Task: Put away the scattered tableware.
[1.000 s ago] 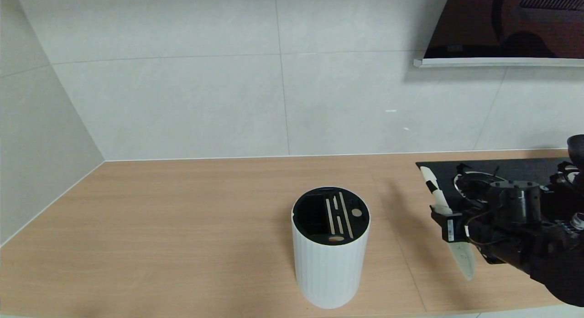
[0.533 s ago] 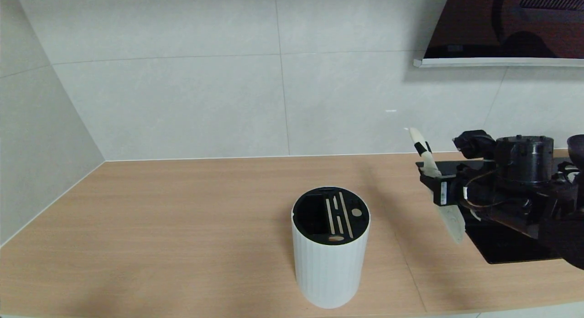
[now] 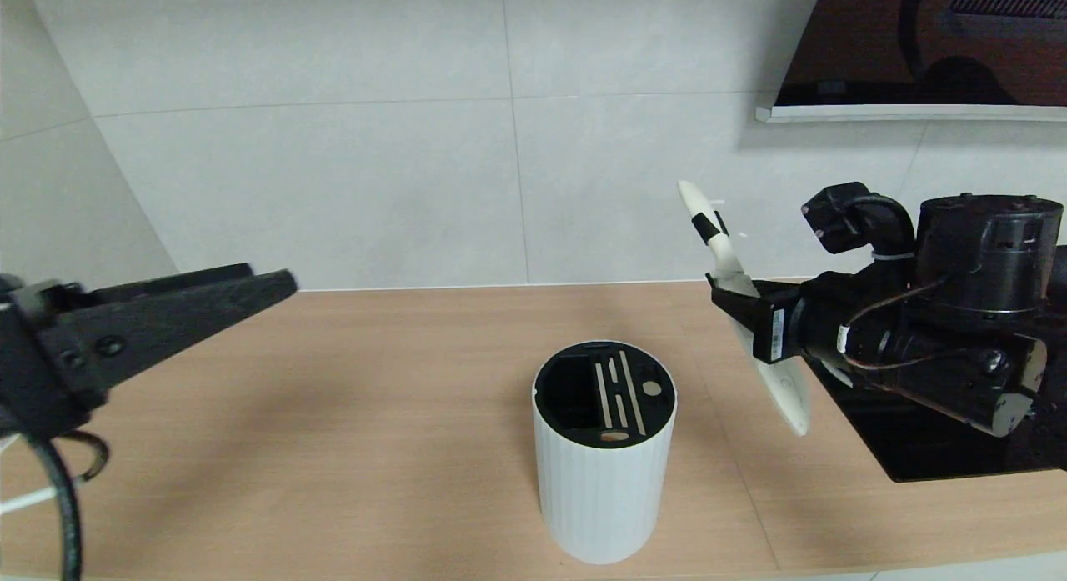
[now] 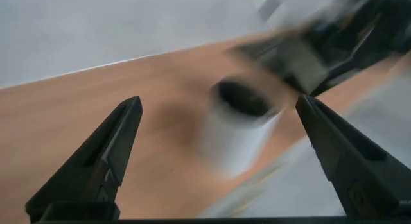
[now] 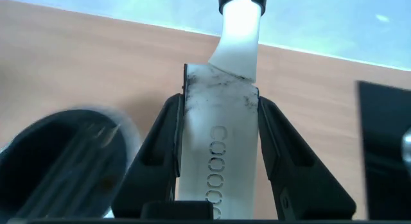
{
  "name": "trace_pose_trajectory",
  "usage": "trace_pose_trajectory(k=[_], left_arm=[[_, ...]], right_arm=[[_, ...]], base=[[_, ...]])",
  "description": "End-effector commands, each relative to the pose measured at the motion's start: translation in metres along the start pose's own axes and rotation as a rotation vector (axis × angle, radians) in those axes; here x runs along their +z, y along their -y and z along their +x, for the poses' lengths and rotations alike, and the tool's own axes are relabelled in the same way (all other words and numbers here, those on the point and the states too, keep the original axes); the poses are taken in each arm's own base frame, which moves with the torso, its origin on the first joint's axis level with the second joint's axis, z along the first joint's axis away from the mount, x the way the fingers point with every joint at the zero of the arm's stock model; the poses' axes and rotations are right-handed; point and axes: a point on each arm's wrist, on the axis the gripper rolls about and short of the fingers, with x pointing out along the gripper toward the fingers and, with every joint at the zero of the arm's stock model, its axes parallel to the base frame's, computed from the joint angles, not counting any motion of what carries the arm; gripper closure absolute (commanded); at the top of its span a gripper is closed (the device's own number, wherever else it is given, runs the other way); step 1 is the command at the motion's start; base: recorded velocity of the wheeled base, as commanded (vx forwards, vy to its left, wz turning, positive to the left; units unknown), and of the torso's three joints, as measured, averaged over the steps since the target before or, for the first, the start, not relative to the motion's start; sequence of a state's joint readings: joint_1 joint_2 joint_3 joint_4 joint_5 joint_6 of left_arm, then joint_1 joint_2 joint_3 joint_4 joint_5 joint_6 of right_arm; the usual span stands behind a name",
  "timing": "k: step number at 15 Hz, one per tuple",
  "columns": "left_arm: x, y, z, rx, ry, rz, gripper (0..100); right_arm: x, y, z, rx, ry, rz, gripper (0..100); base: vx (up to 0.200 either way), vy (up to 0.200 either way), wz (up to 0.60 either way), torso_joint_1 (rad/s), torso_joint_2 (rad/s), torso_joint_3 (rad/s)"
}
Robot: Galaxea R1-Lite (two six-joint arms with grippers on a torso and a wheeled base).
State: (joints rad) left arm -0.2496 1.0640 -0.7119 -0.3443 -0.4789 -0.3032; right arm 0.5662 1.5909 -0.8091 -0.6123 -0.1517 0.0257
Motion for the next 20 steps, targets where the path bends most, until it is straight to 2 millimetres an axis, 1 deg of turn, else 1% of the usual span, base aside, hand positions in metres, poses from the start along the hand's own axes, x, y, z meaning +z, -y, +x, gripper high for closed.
trace_pose_trajectory(k=[1,2,4,5,7,8,9,10,11,12,13,14,18,20], left_arm=[[-0.026,-0.015,0.05,-0.049,-0.123,-0.125,0],[-0.032,-0.01,0.06,-0.092,-0.129,-0.19,0],[-0.034,0.003,0.079,-0.162,-0.094,-0.343,0],[-0.035,0.006,0.089,-0.171,-0.08,-0.392,0],[-0.05,0.009,0.111,-0.158,-0.088,-0.419,0],[-0.053,0.011,0.115,-0.153,-0.094,-0.42,0],[-0.059,0.014,0.125,-0.138,-0.091,-0.419,0],[-0.062,0.018,0.13,-0.147,-0.08,-0.417,0],[-0.064,0.022,0.133,-0.163,-0.061,-0.412,0],[-0.067,0.024,0.137,-0.167,-0.041,-0.408,0],[-0.068,0.024,0.138,-0.165,-0.038,-0.408,0],[-0.072,0.024,0.146,-0.15,-0.007,-0.399,0],[-0.078,0.026,0.154,-0.138,-0.003,-0.399,0],[-0.078,0.025,0.158,-0.125,0.014,-0.399,0]], right_arm=[[0.005,-0.017,-0.009,0.064,0.024,0.002,100],[0.005,-0.028,-0.013,0.105,0.026,0.017,100],[0.004,-0.055,-0.02,0.2,0.021,0.043,100],[0.003,-0.063,-0.023,0.229,0.019,0.041,100],[0.002,-0.08,-0.028,0.285,0.015,0.05,100],[0.002,-0.083,-0.029,0.295,0.013,0.056,100],[-0.001,-0.09,-0.028,0.317,0.013,0.064,100],[-0.004,-0.096,-0.024,0.315,0.021,0.065,100],[-0.006,-0.099,-0.02,0.295,0.029,0.067,100],[-0.006,-0.104,-0.019,0.295,0.037,0.07,100],[-0.006,-0.105,-0.019,0.296,0.037,0.069,100],[-0.007,-0.109,-0.022,0.309,0.033,0.068,100],[-0.008,-0.118,-0.027,0.345,0.027,0.092,100],[-0.008,-0.12,-0.027,0.354,0.025,0.09,100]], base=[[0.0,0.0,0.0,0.0,0.0,0.0],[0.0,0.0,0.0,0.0,0.0,0.0],[0.0,0.0,0.0,0.0,0.0,0.0],[0.0,0.0,0.0,0.0,0.0,0.0],[0.0,0.0,0.0,0.0,0.0,0.0],[0.0,0.0,0.0,0.0,0.0,0.0],[0.0,0.0,0.0,0.0,0.0,0.0],[0.0,0.0,0.0,0.0,0.0,0.0],[0.0,0.0,0.0,0.0,0.0,0.0],[0.0,0.0,0.0,0.0,0.0,0.0],[0.0,0.0,0.0,0.0,0.0,0.0],[0.0,0.0,0.0,0.0,0.0,0.0],[0.0,0.0,0.0,0.0,0.0,0.0],[0.0,0.0,0.0,0.0,0.0,0.0]])
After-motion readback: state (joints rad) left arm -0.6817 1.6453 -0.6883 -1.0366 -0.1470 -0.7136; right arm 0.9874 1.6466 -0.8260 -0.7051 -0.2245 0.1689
